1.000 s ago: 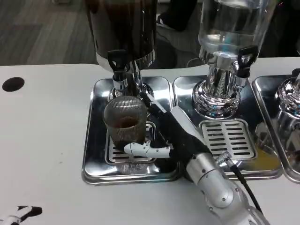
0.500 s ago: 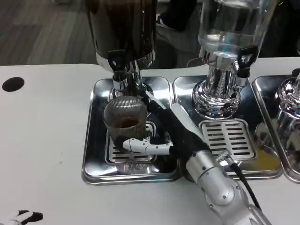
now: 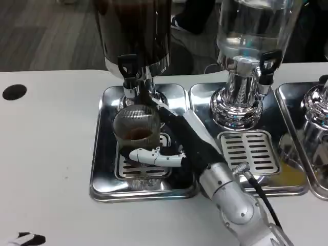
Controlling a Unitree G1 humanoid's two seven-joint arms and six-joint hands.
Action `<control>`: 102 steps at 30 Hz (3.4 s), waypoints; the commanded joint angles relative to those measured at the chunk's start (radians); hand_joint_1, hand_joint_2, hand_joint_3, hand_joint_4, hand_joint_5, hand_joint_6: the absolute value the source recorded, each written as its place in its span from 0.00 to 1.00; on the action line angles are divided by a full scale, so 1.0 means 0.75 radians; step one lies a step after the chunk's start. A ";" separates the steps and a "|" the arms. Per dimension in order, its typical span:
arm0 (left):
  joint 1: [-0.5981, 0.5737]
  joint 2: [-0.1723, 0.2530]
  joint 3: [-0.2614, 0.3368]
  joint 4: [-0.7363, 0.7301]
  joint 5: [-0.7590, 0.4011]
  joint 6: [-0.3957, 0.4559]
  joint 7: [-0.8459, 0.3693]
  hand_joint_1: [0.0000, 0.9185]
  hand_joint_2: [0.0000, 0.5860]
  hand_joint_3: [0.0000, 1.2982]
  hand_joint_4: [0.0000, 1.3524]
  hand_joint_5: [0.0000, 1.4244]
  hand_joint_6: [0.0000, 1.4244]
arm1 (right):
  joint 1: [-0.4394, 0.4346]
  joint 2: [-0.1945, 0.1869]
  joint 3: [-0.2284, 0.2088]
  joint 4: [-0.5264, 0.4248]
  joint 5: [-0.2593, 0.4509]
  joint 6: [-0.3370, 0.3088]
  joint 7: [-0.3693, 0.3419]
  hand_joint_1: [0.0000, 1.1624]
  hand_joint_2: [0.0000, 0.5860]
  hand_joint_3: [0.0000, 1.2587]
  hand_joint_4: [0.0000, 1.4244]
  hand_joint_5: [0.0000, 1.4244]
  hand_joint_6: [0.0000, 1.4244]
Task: Grasp the cup under the faucet to collect the drink, then remove the cup.
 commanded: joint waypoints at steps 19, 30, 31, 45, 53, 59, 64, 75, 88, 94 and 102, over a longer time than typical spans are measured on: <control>0.014 0.014 0.046 0.056 -0.068 -0.040 -0.044 0.00 0.11 0.29 0.20 0.24 0.36 | -0.013 0.063 -0.003 0.121 0.011 -0.116 -0.042 0.63 0.14 0.08 0.09 0.10 0.01; 0.025 0.008 0.051 0.049 -0.061 -0.047 -0.049 0.00 0.13 0.30 0.20 0.25 0.36 | 0.042 0.078 -0.014 0.085 0.002 -0.108 -0.118 0.63 0.14 0.10 0.12 0.13 0.02; 0.029 0.007 0.053 0.049 -0.062 -0.050 -0.047 0.00 0.13 0.30 0.20 0.25 0.36 | 0.044 0.079 -0.014 0.087 0.003 -0.107 -0.116 0.63 0.14 0.10 0.12 0.13 0.02; 0.061 -0.011 0.074 0.052 -0.056 -0.091 -0.033 0.00 0.13 0.30 0.20 0.25 0.36 | 0.030 0.119 -0.006 0.109 0.014 -0.114 -0.131 0.62 0.14 0.11 0.13 0.14 0.02; 0.081 -0.026 0.068 0.055 -0.038 -0.114 -0.025 0.00 0.13 0.30 0.20 0.25 0.36 | 0.022 0.142 0.005 0.135 0.004 -0.120 -0.184 0.61 0.14 0.11 0.13 0.14 0.02; 0.095 -0.034 0.085 0.065 -0.041 -0.130 -0.021 0.00 0.12 0.30 0.20 0.25 0.36 | 0.007 0.155 0.016 0.174 0.007 -0.128 -0.221 0.61 0.15 0.11 0.13 0.14 0.01; 0.076 -0.029 0.113 0.074 -0.053 -0.128 -0.034 0.00 0.13 0.29 0.20 0.25 0.36 | -0.009 0.160 0.017 0.203 0.008 -0.139 -0.240 0.61 0.15 0.11 0.12 0.14 0.01; 0.052 -0.030 0.098 0.072 -0.043 -0.114 -0.058 0.00 0.14 0.29 0.20 0.25 0.36 | 0.001 0.164 0.022 0.208 0.017 -0.156 -0.252 0.61 0.15 0.12 0.13 0.14 0.01; 0.035 -0.026 0.099 0.069 -0.053 -0.098 -0.082 0.00 0.14 0.30 0.20 0.25 0.36 | 0.000 0.170 0.034 0.234 0.034 -0.180 -0.257 0.63 0.14 0.19 0.18 0.18 0.04; 0.027 -0.023 0.104 0.068 -0.059 -0.095 -0.096 0.00 0.14 0.30 0.21 0.25 0.36 | -0.003 0.178 0.029 0.268 0.040 -0.214 -0.287 0.63 0.14 0.20 0.19 0.20 0.06; 0.017 -0.017 0.110 0.070 -0.065 -0.088 -0.112 0.00 0.14 0.30 0.21 0.25 0.36 | -0.022 0.184 0.028 0.310 0.050 -0.235 -0.308 0.65 0.15 0.22 0.21 0.21 0.07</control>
